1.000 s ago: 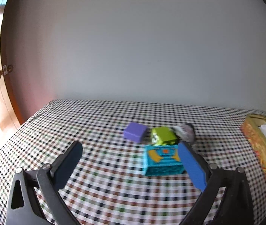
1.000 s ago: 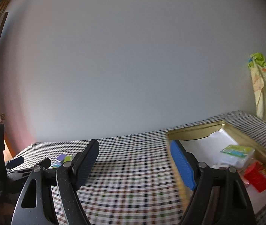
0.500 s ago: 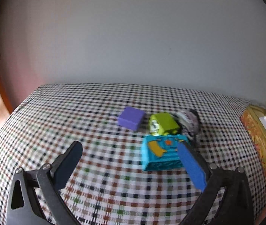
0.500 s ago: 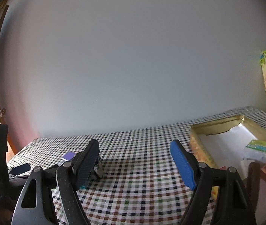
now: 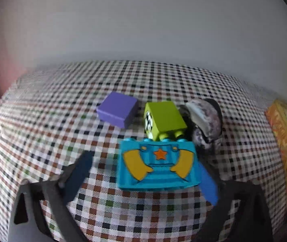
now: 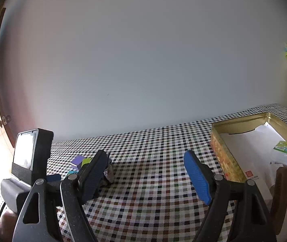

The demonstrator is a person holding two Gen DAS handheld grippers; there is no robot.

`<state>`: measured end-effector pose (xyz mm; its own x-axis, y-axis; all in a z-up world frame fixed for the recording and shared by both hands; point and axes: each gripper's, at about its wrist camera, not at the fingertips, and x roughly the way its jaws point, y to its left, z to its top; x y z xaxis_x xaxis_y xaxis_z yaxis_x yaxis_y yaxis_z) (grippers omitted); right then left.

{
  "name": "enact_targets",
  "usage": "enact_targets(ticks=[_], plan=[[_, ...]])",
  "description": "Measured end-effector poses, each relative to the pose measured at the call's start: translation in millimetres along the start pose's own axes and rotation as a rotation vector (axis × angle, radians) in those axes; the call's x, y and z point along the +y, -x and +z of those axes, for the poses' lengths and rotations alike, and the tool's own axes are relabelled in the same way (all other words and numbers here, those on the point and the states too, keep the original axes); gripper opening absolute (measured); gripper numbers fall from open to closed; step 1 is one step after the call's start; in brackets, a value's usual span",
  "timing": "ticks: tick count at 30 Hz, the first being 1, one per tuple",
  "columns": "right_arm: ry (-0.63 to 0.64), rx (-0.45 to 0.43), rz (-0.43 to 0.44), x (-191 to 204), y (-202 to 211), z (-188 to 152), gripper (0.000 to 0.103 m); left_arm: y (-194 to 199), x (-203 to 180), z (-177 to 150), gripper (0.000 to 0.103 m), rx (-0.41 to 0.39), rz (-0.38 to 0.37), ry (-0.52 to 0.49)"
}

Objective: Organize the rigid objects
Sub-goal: 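Move the left tool to the blue printed brick while the right tool approaches the grey pouch, then grasp the blue printed brick with the left tool while the right tool grasps the grey sequined pouch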

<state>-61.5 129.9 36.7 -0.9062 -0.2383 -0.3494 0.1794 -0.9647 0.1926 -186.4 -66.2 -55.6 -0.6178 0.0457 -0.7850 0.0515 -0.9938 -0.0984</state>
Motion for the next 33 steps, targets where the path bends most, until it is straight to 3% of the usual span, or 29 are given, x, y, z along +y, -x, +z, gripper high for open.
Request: enact_targets(ticks=[4, 9, 14, 19, 26, 30, 32, 33], plan=[[-0.004, 0.027, 0.010, 3, -1, -1, 0.080, 4, 9, -3, 0.066, -0.020, -0.009, 0.024], [-0.013, 0.074, 0.007, 2, -10, 0, 0.080, 13, 25, -7, 0.065, -0.031, -0.045, 0.043], [-0.030, 0.158, 0.016, 1, -29, -2, 0.080, 27, 35, -8, 0.065, -0.106, 0.072, 0.036], [-0.010, 0.233, 0.057, 21, -53, -4, 0.080, 40, 48, -6, 0.065, -0.170, 0.114, 0.049], [0.055, 0.318, 0.093, 59, -86, -8, 0.080, 31, 52, 10, 0.065, -0.170, 0.137, 0.085], [0.098, 0.340, 0.067, 74, -98, -7, 0.080, 44, 61, 9, 0.065, -0.178, 0.146, 0.116], [0.106, 0.368, 0.054, 78, -110, -7, 0.077, 50, 61, 9, 0.065, -0.176, 0.147, 0.134], [0.105, 0.380, 0.051, 76, -116, -8, 0.070, 49, 61, 6, 0.065, -0.175, 0.149, 0.142]])
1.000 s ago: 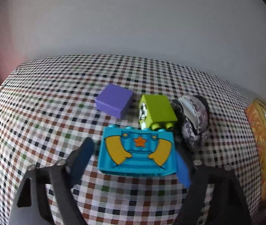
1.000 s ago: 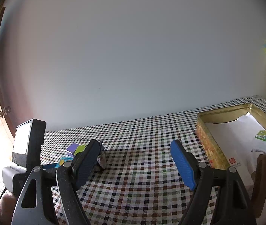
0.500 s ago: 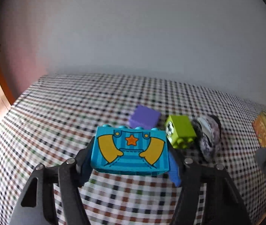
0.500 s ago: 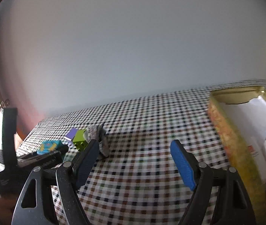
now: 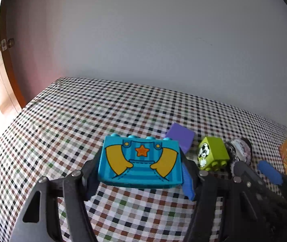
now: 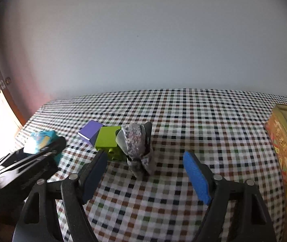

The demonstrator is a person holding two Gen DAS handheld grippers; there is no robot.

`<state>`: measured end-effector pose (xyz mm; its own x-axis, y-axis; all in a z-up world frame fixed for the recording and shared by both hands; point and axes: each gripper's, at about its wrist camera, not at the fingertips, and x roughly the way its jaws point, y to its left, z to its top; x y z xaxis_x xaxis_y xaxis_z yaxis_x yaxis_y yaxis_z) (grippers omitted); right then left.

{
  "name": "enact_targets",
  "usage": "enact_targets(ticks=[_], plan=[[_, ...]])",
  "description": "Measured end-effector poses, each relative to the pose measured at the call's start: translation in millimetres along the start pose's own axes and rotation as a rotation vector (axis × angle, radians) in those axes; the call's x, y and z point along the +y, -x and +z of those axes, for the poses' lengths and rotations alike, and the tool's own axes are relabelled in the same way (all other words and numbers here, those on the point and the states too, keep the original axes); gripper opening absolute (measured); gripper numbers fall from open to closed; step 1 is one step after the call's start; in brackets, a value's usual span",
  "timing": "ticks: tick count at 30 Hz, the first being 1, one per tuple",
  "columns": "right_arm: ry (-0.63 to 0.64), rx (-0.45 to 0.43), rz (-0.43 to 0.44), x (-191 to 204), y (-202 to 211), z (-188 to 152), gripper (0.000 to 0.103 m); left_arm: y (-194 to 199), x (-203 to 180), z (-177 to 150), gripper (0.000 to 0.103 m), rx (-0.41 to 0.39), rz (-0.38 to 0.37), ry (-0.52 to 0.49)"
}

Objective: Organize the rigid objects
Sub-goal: 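Grasp the blue printed brick with the left tool while the right tool grasps the grey sequined pouch, then lift the blue brick with the left tool while the right tool lifts the pouch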

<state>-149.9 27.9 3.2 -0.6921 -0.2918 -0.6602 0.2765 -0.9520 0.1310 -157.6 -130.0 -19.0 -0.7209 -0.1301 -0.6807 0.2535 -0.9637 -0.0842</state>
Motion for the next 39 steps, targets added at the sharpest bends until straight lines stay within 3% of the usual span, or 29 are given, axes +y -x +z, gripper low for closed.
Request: enact_targets(ticks=[4, 11, 13, 17, 28, 39], plan=[[-0.035, 0.090, -0.001, -4, -28, 3, 0.056, -4, 3, -1, 0.065, 0.011, 0.005, 0.015], [-0.051, 0.122, 0.004, -5, -47, 13, 0.048, -18, -2, -2, 0.065, 0.016, 0.012, -0.007], [-0.050, 0.124, 0.017, -7, -46, 13, 0.031, -24, -2, -3, 0.065, 0.017, 0.014, -0.011], [-0.081, 0.115, 0.039, -17, -37, 8, 0.031, -28, -3, -4, 0.065, 0.018, 0.016, -0.025], [-0.085, -0.122, -0.058, -51, 40, -12, 0.031, -33, -14, -9, 0.065, -0.002, 0.008, -0.063], [0.006, -0.266, -0.124, -46, 85, -28, 0.031, -23, -21, -13, 0.065, -0.054, 0.025, -0.083]])
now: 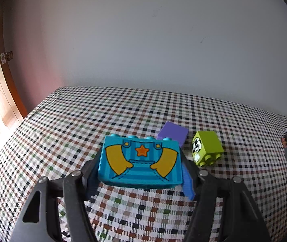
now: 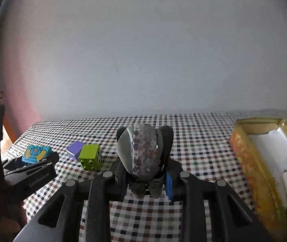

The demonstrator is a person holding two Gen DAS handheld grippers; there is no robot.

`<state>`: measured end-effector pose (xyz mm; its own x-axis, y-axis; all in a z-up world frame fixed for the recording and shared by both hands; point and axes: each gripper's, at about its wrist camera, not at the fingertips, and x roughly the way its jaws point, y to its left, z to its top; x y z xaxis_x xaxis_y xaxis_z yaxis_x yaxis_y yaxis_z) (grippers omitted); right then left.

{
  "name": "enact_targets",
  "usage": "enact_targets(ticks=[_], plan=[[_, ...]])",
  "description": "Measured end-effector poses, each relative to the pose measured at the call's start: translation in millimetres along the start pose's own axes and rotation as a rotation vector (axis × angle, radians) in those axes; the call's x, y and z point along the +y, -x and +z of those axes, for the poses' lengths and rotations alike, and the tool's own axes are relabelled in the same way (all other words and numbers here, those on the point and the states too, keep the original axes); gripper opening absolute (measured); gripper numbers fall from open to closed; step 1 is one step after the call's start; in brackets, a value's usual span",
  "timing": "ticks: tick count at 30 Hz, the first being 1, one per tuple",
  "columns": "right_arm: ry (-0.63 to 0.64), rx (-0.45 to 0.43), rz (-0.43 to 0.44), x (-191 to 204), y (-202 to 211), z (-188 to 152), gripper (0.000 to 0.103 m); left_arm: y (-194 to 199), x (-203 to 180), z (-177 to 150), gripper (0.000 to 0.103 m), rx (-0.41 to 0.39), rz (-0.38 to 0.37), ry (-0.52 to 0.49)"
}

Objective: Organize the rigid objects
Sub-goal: 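Lift the blue brick with the left tool while the right tool lifts the pouch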

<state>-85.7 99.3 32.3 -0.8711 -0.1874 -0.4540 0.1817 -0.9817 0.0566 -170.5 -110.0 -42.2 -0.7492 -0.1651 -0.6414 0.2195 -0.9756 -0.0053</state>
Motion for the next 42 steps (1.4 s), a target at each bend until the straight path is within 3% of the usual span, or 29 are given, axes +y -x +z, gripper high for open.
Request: enact_targets(ticks=[9, 42], plan=[[0.029, -0.032, -0.002, 16, -4, -5, 0.031, 18, -1, -4, 0.065, -0.047, 0.001, -0.001], [0.027, -0.150, -0.008, 2, 33, -8, 0.031, 72, -20, -27, 0.065, -0.150, 0.003, -0.036]])
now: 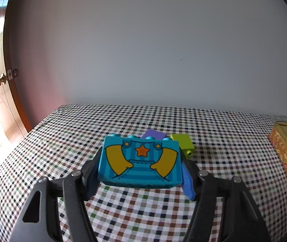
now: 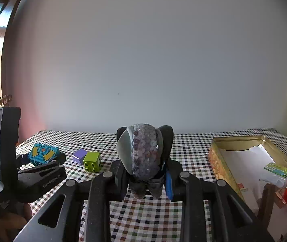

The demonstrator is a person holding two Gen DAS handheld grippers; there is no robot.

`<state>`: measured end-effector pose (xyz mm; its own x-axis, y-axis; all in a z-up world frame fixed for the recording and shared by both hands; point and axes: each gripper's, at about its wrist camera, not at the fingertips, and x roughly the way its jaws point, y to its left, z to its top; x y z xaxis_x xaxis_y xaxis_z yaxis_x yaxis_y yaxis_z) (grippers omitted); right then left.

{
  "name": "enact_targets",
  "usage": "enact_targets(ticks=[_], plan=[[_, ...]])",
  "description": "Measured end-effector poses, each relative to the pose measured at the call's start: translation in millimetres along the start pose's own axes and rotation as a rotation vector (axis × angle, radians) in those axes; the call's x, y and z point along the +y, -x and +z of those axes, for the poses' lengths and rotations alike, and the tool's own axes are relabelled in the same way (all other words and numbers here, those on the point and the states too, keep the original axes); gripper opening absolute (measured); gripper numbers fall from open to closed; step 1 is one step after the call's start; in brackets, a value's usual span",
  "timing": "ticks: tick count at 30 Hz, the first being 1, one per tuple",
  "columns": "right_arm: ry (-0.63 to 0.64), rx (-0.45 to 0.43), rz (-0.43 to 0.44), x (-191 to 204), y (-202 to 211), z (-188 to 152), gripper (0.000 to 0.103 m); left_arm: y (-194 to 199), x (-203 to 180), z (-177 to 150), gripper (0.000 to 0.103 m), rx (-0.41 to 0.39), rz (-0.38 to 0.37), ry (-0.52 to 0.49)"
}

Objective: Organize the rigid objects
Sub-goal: 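Lift the blue brick with the left tool while the right tool lifts the pouch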

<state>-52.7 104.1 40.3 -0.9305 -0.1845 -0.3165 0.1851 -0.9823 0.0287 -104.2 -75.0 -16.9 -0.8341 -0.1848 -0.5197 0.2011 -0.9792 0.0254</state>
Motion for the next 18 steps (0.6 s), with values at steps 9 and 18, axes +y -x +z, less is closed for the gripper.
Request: enact_targets(ticks=[9, 18], plan=[[0.002, -0.044, -0.028, -11, 18, -1, 0.031, 21, -22, -11, 0.065, -0.004, -0.039, -0.023], [0.001, -0.072, -0.046, -28, 38, -2, 0.031, 35, -55, -24, 0.065, 0.004, -0.114, -0.055]])
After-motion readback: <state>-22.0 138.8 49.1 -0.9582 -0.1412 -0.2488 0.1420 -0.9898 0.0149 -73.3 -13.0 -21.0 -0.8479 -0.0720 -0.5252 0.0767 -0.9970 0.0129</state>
